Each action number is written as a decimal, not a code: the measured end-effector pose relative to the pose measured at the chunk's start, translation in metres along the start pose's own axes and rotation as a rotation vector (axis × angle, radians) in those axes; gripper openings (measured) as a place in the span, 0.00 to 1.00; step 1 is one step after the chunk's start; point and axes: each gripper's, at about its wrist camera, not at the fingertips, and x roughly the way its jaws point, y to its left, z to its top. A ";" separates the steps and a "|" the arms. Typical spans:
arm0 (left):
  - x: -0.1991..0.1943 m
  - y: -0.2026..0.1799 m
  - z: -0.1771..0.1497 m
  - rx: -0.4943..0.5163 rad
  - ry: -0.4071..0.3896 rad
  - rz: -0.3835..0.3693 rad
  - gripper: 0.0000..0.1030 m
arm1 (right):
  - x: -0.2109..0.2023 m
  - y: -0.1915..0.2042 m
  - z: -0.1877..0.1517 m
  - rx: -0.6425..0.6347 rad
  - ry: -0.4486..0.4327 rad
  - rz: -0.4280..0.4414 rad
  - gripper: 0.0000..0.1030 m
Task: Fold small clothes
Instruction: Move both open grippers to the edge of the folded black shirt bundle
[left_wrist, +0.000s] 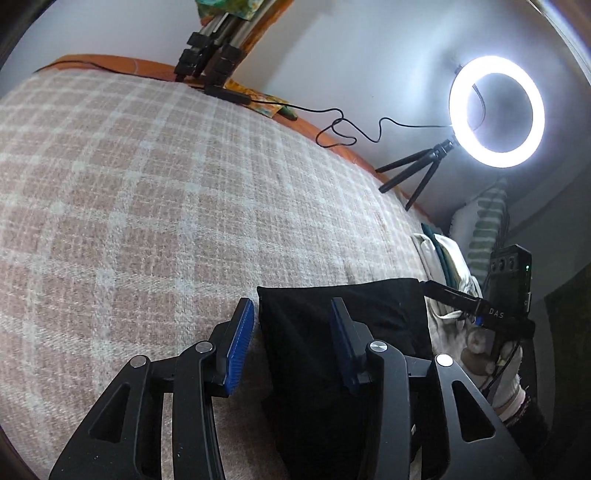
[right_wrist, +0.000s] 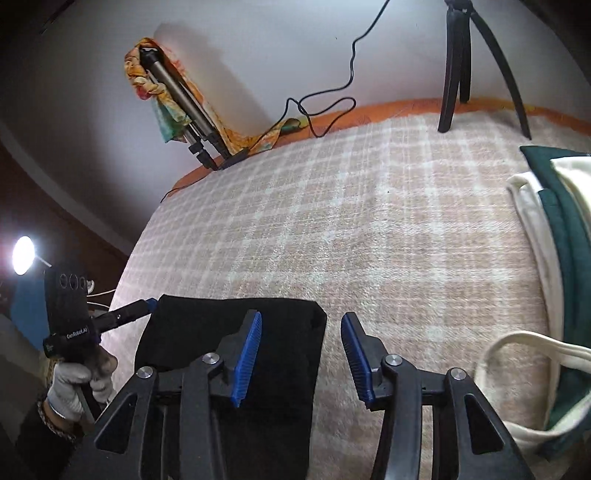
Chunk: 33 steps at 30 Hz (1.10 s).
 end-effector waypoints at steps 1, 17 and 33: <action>0.003 0.001 0.000 -0.007 0.004 -0.005 0.39 | 0.005 0.000 0.001 0.000 0.004 -0.001 0.46; -0.002 -0.017 0.001 0.158 -0.110 0.224 0.07 | 0.026 0.019 0.009 -0.112 0.029 -0.194 0.11; 0.031 -0.091 -0.033 0.443 0.044 0.098 0.10 | 0.024 0.077 -0.008 -0.298 -0.012 -0.121 0.27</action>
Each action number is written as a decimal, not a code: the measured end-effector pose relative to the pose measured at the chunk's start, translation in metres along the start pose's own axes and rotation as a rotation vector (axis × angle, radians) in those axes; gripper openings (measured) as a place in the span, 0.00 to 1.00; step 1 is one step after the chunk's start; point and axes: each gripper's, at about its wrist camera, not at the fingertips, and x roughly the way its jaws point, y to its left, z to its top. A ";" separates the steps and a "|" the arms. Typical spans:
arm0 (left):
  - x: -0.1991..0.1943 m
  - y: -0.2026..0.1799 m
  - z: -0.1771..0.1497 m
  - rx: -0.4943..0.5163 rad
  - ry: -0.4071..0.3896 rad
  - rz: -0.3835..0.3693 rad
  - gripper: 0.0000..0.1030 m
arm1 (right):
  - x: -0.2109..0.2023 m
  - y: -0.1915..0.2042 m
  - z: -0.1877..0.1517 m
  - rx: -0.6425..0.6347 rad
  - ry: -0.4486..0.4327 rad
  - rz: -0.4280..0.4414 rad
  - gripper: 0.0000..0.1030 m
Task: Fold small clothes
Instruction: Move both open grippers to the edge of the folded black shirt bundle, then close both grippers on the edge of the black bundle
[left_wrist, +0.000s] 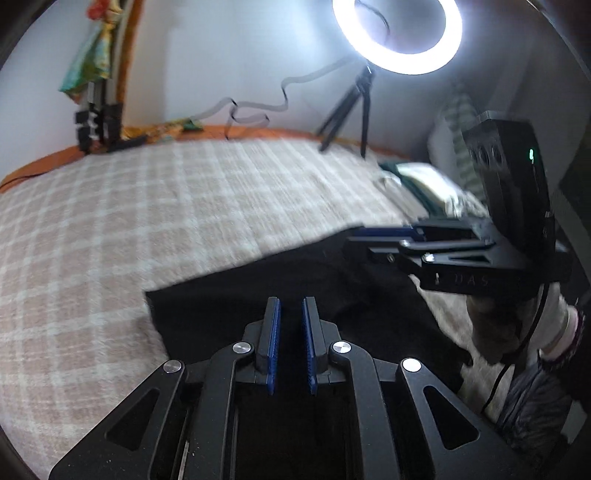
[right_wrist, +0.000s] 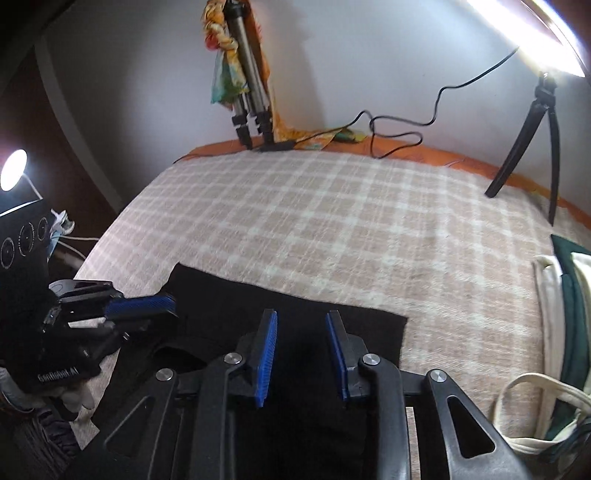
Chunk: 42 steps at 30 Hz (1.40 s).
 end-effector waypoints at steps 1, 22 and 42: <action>0.004 -0.002 -0.004 0.018 0.027 0.012 0.10 | 0.003 0.001 -0.003 -0.012 0.012 0.001 0.27; -0.106 0.034 -0.071 -0.298 -0.106 -0.013 0.47 | -0.045 -0.071 -0.033 0.211 0.006 0.091 0.43; -0.082 0.032 -0.138 -0.655 -0.006 -0.223 0.47 | -0.010 -0.084 -0.039 0.288 0.048 0.207 0.57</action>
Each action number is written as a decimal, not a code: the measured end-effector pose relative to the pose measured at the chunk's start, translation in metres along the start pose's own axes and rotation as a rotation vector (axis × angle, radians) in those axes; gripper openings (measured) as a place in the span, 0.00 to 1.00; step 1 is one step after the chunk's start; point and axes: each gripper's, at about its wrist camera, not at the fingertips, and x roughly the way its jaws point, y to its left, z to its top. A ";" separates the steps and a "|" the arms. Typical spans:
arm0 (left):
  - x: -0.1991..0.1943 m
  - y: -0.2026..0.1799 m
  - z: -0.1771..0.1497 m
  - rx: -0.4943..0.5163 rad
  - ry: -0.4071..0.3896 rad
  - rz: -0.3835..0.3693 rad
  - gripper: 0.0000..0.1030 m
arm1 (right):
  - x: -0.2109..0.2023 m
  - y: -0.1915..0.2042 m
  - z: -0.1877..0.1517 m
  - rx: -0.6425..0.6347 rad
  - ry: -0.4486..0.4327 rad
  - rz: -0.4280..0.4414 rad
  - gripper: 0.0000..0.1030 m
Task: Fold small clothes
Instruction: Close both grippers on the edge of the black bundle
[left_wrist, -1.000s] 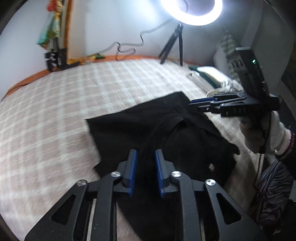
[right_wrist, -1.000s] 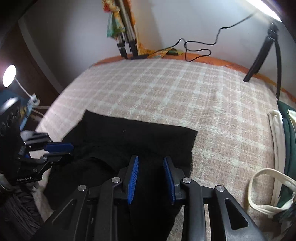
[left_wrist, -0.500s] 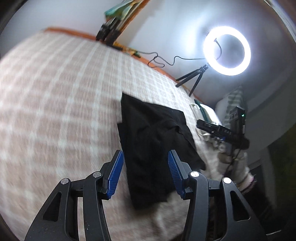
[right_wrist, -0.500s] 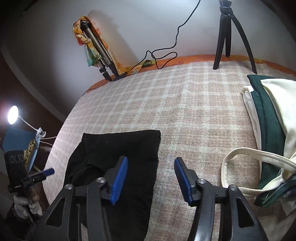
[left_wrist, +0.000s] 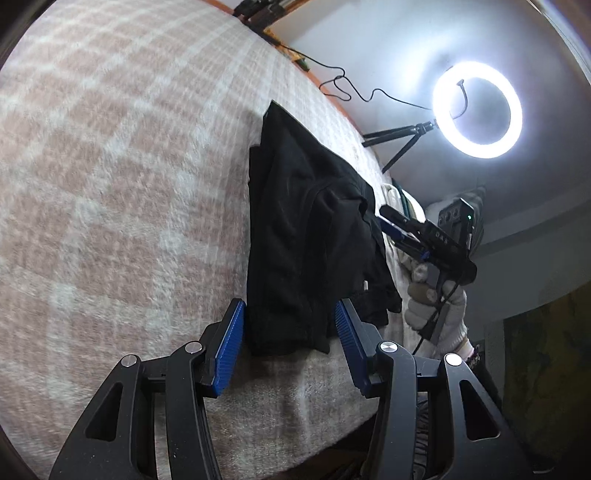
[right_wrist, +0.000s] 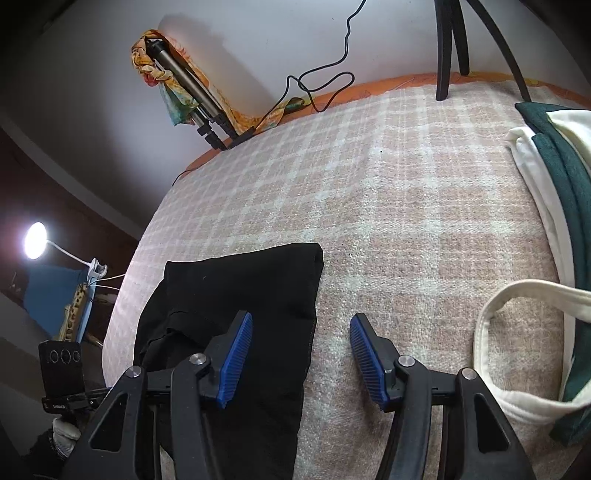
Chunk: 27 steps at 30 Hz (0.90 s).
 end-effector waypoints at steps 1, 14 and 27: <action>-0.001 -0.001 -0.001 0.004 -0.002 0.002 0.47 | 0.000 -0.001 0.000 -0.001 0.003 0.004 0.57; 0.016 -0.016 -0.005 0.031 0.000 -0.032 0.47 | 0.025 0.004 0.017 0.019 0.022 0.112 0.52; 0.029 -0.044 -0.013 0.115 -0.015 0.039 0.40 | 0.038 0.014 0.021 0.028 0.015 0.147 0.46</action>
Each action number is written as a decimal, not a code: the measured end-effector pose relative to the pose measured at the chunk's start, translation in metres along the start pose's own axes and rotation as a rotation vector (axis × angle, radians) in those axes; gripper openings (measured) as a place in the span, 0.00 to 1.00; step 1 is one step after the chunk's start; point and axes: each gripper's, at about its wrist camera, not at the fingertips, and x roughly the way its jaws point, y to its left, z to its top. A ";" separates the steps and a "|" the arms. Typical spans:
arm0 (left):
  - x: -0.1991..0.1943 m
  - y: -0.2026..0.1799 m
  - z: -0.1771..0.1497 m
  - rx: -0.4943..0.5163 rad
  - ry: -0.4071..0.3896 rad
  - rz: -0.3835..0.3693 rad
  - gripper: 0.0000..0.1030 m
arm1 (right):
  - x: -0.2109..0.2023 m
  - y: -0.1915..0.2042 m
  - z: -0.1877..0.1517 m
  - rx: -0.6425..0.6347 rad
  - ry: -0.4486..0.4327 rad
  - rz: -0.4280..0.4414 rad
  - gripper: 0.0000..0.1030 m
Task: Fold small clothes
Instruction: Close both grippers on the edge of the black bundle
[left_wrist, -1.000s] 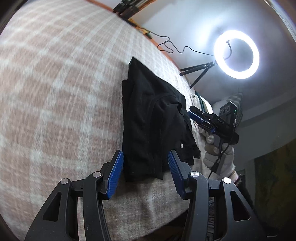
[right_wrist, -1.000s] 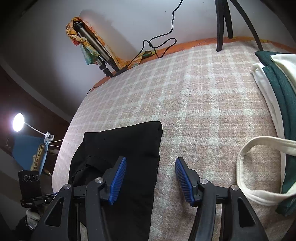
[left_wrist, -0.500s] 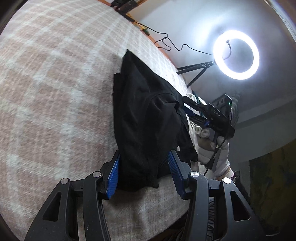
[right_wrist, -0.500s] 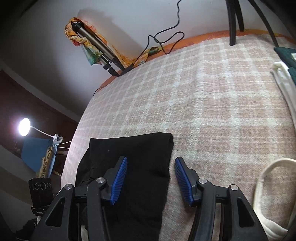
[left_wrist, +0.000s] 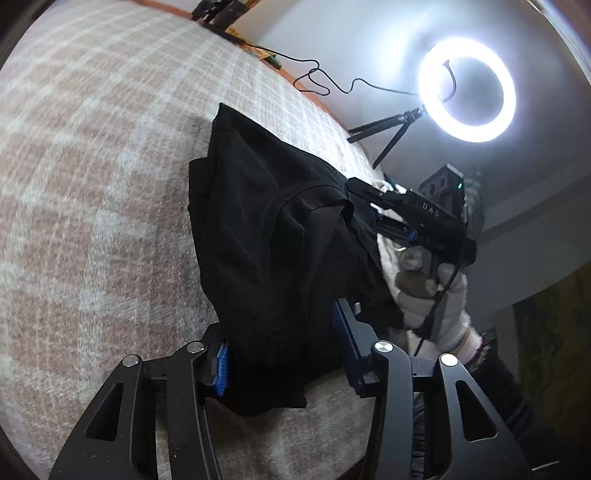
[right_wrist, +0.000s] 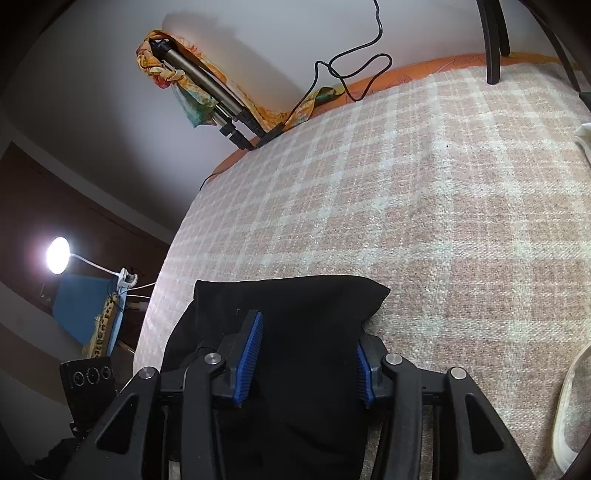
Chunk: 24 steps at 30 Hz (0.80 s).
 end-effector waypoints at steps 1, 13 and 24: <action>0.000 -0.002 -0.001 0.014 -0.002 0.016 0.38 | 0.000 0.001 0.000 -0.005 0.000 -0.005 0.45; 0.000 -0.014 -0.006 0.105 -0.013 0.119 0.29 | 0.001 0.001 -0.001 0.001 -0.020 -0.032 0.41; 0.001 -0.012 -0.006 0.133 -0.018 0.132 0.24 | 0.004 0.004 0.003 -0.027 -0.012 -0.083 0.37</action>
